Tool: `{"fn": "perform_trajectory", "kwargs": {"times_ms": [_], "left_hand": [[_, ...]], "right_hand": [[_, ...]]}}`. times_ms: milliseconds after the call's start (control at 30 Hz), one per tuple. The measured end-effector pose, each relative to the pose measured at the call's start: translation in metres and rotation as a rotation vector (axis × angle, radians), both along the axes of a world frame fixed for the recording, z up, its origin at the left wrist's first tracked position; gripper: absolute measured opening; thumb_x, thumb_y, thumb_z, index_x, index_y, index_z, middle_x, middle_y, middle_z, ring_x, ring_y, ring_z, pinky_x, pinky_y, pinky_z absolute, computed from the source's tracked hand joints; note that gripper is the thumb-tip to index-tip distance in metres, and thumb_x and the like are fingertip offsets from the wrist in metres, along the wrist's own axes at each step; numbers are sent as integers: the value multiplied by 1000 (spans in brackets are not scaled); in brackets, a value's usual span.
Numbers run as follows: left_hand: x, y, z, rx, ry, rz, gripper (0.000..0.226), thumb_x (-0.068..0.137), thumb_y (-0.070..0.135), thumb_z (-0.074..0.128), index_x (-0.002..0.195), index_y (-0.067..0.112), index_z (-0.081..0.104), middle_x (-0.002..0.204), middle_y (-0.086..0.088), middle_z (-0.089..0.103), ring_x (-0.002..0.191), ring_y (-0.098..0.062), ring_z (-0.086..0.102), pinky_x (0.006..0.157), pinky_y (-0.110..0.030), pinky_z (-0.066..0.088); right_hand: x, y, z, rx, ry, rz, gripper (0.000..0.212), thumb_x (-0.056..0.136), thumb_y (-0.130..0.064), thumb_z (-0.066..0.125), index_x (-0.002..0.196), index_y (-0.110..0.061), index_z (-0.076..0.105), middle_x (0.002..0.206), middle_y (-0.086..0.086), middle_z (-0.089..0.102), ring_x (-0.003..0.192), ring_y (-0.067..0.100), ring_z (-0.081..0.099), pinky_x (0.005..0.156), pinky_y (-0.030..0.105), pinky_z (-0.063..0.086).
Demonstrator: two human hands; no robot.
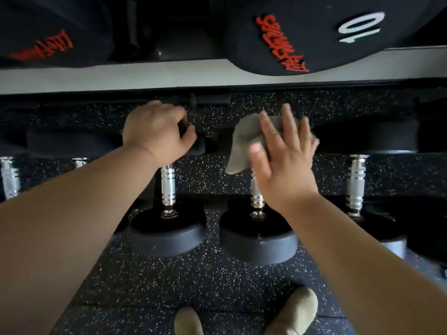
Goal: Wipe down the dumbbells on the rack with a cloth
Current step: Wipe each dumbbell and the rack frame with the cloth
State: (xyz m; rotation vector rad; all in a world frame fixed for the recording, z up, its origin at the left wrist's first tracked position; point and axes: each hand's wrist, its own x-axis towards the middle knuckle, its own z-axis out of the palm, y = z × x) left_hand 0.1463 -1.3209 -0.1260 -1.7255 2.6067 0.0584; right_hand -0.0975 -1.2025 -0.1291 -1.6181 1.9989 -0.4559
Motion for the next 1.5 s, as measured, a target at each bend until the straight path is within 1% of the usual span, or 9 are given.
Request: {"fn": "perform_trajectory", "kwargs": {"times_ms": [133,333,500,633,800,967,1133,1367,1500], "left_hand": [[2,1,1,-13,27,-42,29,92,50,54,87,24,68,80,6,67,84,-24,60,63,-31,36],[6,1,0,-15,64,-73,32,93,53,50,91,26,67,86,7,69,90,-23,61,66,-32,40],[9,1,-6,-45,118,-106,35,93,54,48,93,26,68,90,7,70,93,-24,62,66,-32,36],[8,4,-12,-126,131,-82,44,89,57,38,88,24,67,80,6,67,86,-25,62,64,-31,34],[8,3,-15,-170,131,-58,28,93,49,55,88,25,68,74,10,57,79,-19,51,63,-31,34],[6,3,-14,-202,159,-37,27,94,52,55,88,29,68,86,9,65,97,-22,57,69,-34,37],[5,5,-15,-254,182,-11,27,94,53,57,98,31,72,93,8,60,109,-24,58,74,-34,36],[5,15,-25,-392,75,24,37,95,46,44,79,21,66,68,6,50,82,-29,53,65,-33,30],[-1,18,-20,-263,58,95,38,94,56,46,89,27,70,81,4,64,85,-26,55,67,-32,38]], "right_hand": [[10,-8,-5,41,-207,-373,67,99,-58,46,160,-47,20,172,-1,2,157,28,3,126,53,17],[53,0,-20,-67,243,-232,83,95,-60,50,163,-23,17,168,23,4,154,48,3,120,70,15],[52,5,-28,-208,418,-65,76,96,-60,55,161,-29,32,168,21,16,154,49,10,123,67,12],[19,8,-32,-236,304,-98,78,92,-72,49,160,-40,28,169,7,18,154,38,15,123,57,25],[-7,-5,-35,-210,-244,-392,63,99,-62,45,156,-37,35,158,-3,38,141,18,42,112,35,40],[27,-19,-31,-394,363,-41,53,103,-51,36,150,-30,50,155,13,44,145,40,34,120,62,27],[43,-25,-31,-410,715,327,56,95,-63,50,143,-33,56,155,9,45,148,41,29,123,59,17],[4,-6,-27,-307,255,-82,74,89,-80,45,152,-42,36,159,2,35,147,33,28,118,54,34],[14,-5,-29,-263,213,-165,80,86,-81,44,154,-40,31,161,6,30,149,38,24,117,58,33]]}}
